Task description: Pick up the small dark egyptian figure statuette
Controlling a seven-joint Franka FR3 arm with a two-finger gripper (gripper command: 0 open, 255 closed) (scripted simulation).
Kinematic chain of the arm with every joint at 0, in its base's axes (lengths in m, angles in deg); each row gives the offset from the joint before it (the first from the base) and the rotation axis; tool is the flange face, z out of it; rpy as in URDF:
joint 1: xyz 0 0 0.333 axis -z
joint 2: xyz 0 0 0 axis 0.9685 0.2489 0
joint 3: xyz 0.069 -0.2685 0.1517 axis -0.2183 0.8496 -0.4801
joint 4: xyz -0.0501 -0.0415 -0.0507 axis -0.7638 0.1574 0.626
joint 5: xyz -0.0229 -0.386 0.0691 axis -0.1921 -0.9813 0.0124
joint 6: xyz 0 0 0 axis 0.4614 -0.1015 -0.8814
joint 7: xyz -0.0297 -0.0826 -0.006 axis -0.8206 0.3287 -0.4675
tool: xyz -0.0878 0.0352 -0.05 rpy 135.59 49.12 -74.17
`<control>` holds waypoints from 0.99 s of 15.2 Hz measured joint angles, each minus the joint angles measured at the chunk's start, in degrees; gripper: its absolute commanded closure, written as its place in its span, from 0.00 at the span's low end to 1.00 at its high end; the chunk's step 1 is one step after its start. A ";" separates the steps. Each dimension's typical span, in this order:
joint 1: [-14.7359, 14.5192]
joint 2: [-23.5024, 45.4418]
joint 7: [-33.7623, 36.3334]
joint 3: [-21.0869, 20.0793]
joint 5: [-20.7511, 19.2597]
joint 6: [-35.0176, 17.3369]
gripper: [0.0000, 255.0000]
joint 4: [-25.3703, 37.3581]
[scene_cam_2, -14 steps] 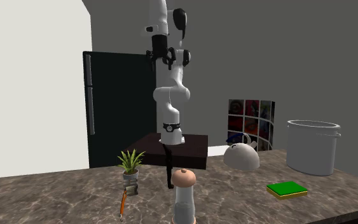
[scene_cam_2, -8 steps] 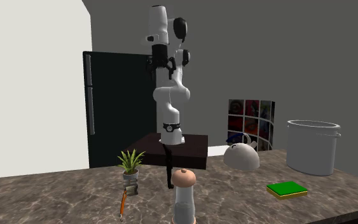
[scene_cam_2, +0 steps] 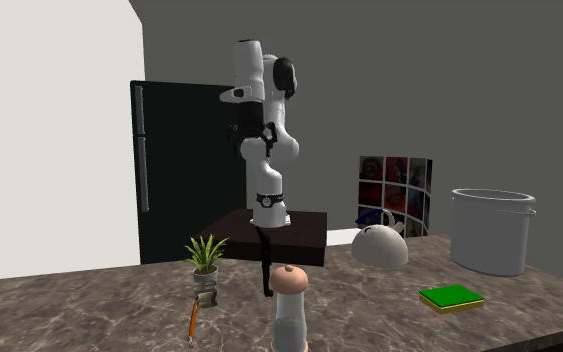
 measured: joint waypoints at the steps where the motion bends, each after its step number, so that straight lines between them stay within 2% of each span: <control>1: -0.57 1.06 -0.49 -0.28 0.25 -2.72 0.00 -1.45; 7: -2.87 10.47 -5.90 0.14 0.69 -17.69 0.00 -5.70; 15: -6.22 29.25 -14.38 0.60 2.99 -37.57 0.00 -5.02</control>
